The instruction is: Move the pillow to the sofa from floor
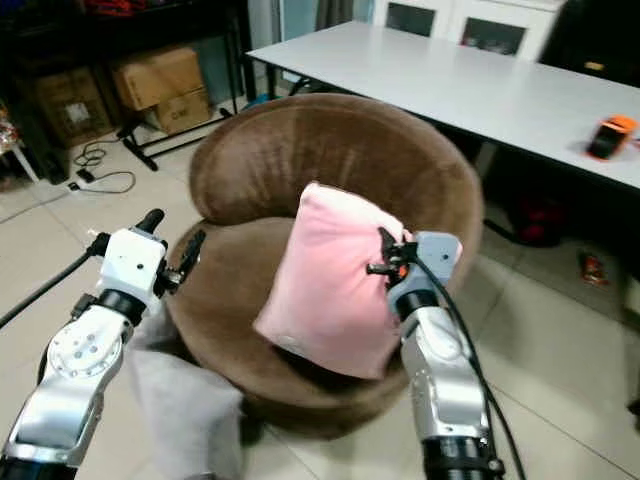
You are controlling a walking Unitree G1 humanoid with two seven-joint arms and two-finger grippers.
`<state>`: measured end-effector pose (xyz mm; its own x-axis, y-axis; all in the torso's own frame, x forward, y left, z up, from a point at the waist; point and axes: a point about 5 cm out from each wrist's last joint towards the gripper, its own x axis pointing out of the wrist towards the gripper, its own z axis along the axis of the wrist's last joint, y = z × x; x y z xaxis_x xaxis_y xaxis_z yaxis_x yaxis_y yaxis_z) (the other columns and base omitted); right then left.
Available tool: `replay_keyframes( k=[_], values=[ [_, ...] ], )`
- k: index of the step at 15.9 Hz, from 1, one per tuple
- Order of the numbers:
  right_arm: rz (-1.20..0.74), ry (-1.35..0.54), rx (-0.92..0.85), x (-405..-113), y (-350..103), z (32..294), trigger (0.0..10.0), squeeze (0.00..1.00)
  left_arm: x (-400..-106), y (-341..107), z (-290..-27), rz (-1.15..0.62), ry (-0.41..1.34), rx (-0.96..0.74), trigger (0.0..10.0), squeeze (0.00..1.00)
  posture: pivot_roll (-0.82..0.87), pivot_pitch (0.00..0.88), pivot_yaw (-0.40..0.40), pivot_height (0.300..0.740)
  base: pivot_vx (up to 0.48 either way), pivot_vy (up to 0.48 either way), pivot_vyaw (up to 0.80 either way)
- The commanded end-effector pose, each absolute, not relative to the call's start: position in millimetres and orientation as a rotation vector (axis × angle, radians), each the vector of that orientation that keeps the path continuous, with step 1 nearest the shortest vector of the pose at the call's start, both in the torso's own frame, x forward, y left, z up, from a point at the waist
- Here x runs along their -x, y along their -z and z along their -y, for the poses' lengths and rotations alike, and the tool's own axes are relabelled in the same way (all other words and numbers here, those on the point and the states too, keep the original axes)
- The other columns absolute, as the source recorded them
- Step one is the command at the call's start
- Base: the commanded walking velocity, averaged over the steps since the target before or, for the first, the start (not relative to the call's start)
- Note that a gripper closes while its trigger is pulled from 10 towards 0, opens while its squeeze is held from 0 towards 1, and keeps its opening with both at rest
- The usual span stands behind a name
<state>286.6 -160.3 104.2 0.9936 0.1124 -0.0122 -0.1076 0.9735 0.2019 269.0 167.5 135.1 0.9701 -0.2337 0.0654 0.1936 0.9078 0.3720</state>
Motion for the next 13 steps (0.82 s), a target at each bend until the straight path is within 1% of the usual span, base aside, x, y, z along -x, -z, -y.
replay_keyframes(
  k=[1,2,9,12,13],
  values=[
    [0.035,-0.130,-0.214,-289,-118,160,10.0,0.00,-270,-137,-168,0.116,0.219,-0.388,10.0,0.00,0.02,0.000,-0.014,0.740,0.000,-0.472,0.00],
    [0.037,-0.143,-0.217,-290,-120,159,10.0,0.00,-270,-137,-168,0.118,0.218,-0.389,10.0,0.00,0.02,0.000,-0.016,0.740,0.000,-0.454,0.00],
    [0.057,-0.201,-0.203,-291,-127,150,10.0,0.00,-270,-139,-171,0.132,0.203,-0.340,10.0,0.00,0.02,0.000,-0.022,0.740,0.000,0.000,0.00],
    [0.070,-0.248,-0.178,-292,-132,144,10.0,0.00,-269,-140,-171,0.138,0.204,-0.332,10.0,0.00,0.02,0.000,-0.025,0.740,0.289,0.000,0.80],
    [0.069,-0.258,-0.173,-292,-133,143,10.0,0.00,-270,-140,-172,0.139,0.205,-0.331,10.0,0.00,0.03,0.000,-0.026,0.740,0.300,0.000,0.47]
  ],
)
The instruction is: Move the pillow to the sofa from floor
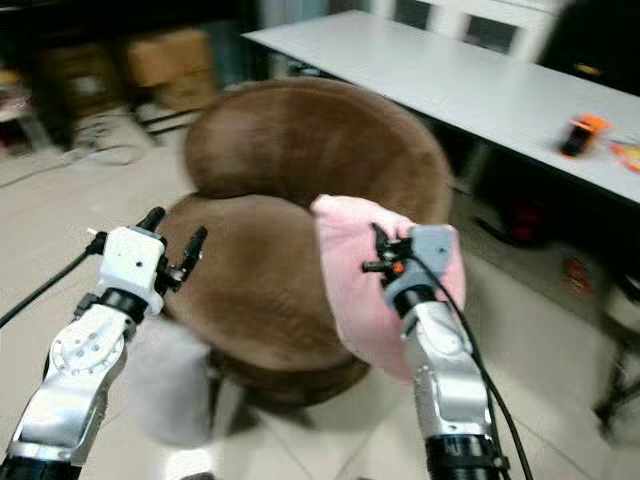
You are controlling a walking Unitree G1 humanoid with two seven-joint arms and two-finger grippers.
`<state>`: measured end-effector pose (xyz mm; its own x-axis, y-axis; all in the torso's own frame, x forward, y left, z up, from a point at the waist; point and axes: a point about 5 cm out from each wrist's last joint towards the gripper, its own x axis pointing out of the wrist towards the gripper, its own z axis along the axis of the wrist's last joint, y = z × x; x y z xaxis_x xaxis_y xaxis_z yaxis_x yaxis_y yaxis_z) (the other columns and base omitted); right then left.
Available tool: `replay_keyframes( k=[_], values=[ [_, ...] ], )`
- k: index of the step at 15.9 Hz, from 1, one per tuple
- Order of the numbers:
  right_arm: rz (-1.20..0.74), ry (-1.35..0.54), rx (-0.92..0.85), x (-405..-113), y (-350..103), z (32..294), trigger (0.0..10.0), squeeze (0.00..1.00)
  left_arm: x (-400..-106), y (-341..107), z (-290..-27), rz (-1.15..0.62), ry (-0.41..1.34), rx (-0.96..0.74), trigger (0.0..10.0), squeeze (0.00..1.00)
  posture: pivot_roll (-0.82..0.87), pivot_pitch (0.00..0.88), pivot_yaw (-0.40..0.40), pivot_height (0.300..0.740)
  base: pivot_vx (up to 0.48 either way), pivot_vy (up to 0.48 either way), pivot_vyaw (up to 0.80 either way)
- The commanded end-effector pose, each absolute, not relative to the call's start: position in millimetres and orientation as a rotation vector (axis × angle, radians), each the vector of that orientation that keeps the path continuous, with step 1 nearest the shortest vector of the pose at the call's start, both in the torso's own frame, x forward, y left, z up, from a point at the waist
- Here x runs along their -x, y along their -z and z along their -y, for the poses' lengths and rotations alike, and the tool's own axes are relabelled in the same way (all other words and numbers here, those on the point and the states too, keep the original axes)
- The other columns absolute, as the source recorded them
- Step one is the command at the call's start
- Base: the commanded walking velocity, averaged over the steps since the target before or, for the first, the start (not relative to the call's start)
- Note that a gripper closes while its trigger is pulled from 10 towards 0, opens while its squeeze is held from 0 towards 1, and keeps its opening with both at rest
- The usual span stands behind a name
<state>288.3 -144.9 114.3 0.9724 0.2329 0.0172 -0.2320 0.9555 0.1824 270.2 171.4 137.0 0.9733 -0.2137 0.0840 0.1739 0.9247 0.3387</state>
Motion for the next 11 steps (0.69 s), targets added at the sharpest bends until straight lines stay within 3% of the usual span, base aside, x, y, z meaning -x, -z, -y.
replay_keyframes(
  k=[1,11],
  values=[
    [0.074,-0.263,-0.181,-293,-135,143,10.0,0.00,-270,-141,-172,0.140,0.205,-0.331,10.0,0.00,0.03,0.000,-0.028,0.740,0.300,0.000,0.00],
    [0.116,-0.318,-0.191,-299,-151,136,10.0,0.00,-267,-142,-174,0.155,0.204,-0.327,10.0,0.00,0.04,0.000,-0.045,0.740,0.308,0.000,0.00]
  ],
)
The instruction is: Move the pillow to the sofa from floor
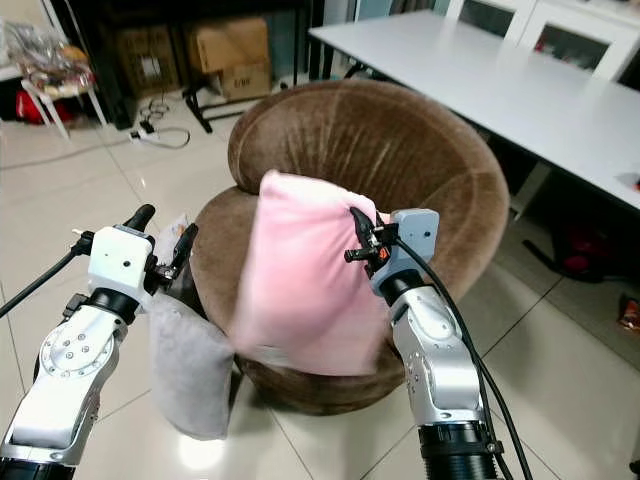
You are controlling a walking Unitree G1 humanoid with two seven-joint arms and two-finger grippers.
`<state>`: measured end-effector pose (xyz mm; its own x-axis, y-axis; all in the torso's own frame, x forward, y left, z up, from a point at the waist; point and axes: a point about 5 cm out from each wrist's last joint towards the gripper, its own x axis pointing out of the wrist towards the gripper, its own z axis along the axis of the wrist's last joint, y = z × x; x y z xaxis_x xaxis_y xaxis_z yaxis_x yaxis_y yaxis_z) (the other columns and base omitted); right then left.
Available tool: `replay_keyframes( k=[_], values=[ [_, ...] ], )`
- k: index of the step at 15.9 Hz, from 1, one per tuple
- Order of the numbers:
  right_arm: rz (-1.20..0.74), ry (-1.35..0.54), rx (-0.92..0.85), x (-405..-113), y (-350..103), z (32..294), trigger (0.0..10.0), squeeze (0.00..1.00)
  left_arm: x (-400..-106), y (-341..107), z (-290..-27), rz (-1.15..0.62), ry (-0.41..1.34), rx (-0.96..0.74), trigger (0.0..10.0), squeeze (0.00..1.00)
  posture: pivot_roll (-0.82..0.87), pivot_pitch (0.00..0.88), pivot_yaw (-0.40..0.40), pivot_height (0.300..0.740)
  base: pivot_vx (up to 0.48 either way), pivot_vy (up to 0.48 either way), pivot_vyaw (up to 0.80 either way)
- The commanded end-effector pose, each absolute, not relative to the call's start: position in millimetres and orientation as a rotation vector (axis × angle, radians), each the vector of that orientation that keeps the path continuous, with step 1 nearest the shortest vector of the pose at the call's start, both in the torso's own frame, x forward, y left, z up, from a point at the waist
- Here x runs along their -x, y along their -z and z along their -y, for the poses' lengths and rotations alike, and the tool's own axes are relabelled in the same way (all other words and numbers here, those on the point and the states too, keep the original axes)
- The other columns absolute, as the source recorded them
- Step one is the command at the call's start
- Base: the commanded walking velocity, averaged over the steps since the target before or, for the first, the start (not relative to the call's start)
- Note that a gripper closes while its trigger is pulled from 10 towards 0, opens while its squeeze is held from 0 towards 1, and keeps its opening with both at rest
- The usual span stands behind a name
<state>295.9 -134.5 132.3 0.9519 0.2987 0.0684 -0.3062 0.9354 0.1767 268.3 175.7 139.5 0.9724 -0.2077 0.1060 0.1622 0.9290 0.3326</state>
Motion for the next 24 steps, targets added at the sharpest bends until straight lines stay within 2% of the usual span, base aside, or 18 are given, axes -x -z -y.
replay_keyframes(
  k=[1,6,8,19,24],
  values=[
    [0.124,-0.319,-0.195,-300,-154,136,10.0,0.00,-268,-142,-173,0.156,0.205,-0.326,10.0,0.00,0.04,0.000,-0.045,0.740,0.315,0.000,0.00],
    [0.158,-0.363,-0.213,-300,-164,133,10.0,0.00,-268,-143,-172,0.160,0.218,-0.317,10.0,0.00,0.04,0.000,-0.043,0.740,0.362,0.000,0.00],
    [0.161,-0.365,-0.209,-300,-165,131,10.0,0.00,-268,-143,-172,0.161,0.217,-0.318,10.0,0.00,0.04,0.000,-0.043,0.740,0.386,0.000,0.76],
    [0.174,-0.393,-0.217,-303,-173,128,10.0,0.00,-268,-143,-172,0.160,0.211,-0.323,10.0,0.00,0.04,0.000,-0.049,0.740,0.370,0.000,0.00],
    [0.173,-0.431,-0.188,-306,-179,121,10.0,0.00,-264,-134,-166,0.117,0.267,-0.352,10.0,0.00,0.05,0.000,-0.060,0.740,0.000,0.000,0.00]
  ],
)
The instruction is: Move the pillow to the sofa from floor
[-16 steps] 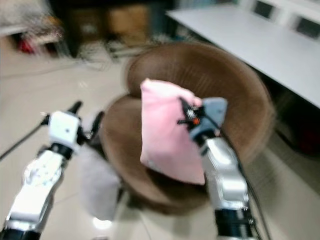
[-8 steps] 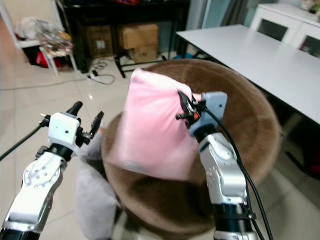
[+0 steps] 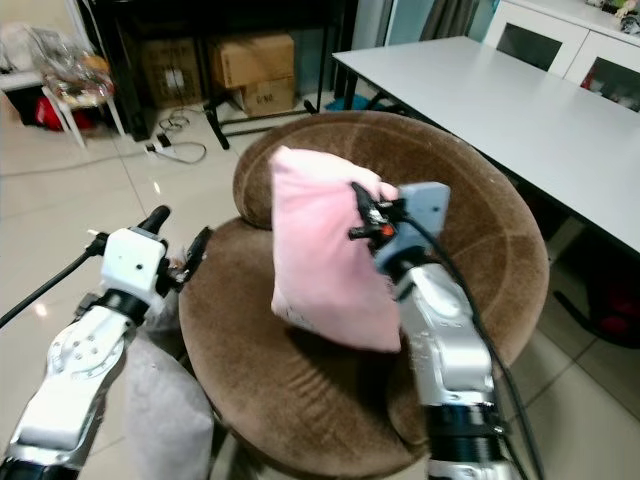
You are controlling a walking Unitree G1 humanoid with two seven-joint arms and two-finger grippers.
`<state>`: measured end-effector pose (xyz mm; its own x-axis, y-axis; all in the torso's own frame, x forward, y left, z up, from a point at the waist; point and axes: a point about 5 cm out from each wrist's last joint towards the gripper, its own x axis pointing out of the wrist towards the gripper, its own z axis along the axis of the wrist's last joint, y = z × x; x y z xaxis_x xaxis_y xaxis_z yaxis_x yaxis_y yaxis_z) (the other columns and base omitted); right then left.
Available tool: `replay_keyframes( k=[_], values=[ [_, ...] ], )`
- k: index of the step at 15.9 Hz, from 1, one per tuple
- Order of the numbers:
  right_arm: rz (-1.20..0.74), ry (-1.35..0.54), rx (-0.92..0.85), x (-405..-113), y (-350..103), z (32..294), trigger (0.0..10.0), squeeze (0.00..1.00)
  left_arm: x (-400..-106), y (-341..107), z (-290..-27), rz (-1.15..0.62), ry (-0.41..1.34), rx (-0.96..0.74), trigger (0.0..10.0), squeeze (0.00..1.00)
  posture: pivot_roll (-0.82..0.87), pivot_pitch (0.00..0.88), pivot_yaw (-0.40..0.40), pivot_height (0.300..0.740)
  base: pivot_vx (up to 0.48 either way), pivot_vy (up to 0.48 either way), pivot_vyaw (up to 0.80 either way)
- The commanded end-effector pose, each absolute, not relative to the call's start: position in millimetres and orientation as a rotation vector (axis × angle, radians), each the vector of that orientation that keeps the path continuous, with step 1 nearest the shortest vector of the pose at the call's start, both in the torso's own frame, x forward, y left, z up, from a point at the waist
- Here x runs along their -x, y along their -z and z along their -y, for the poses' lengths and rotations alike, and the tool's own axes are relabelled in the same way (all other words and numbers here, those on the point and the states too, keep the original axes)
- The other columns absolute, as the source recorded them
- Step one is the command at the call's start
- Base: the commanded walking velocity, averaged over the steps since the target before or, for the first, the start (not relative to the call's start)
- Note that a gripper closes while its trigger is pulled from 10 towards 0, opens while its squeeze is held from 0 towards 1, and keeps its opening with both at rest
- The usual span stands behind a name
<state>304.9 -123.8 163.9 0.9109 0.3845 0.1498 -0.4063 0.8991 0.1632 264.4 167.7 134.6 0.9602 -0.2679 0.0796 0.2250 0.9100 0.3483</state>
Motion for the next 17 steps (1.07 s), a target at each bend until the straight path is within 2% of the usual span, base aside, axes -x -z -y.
replay_keyframes(
  k=[1,5,13,15,17],
  values=[
    [0.169,-0.457,-0.185,-307,-182,118,10.0,0.00,-262,-133,-165,0.109,0.280,-0.355,10.0,0.00,0.05,0.000,-0.060,0.740,0.000,0.000,0.00],
    [0.157,-0.509,-0.183,-306,-186,112,10.0,0.00,-258,-130,-165,0.089,0.313,-0.371,10.0,0.00,0.06,0.000,-0.073,0.740,0.000,0.000,0.00],
    [0.010,-0.600,-0.145,-307,-186,92,10.0,0.00,-248,-124,-166,0.035,0.407,-0.398,10.0,0.00,0.06,0.000,-0.076,0.740,0.000,0.000,0.00],
    [-0.098,-0.606,-0.089,-318,-177,73,10.0,0.00,-247,-122,-166,0.022,0.416,-0.405,10.0,0.00,0.07,0.000,-0.080,0.740,0.000,0.000,0.00],
    [-0.188,-0.534,-0.136,-335,-176,60,10.0,0.00,-246,-121,-165,0.018,0.422,-0.409,10.0,0.00,0.07,0.000,-0.083,0.740,0.000,0.000,0.00]
  ],
)
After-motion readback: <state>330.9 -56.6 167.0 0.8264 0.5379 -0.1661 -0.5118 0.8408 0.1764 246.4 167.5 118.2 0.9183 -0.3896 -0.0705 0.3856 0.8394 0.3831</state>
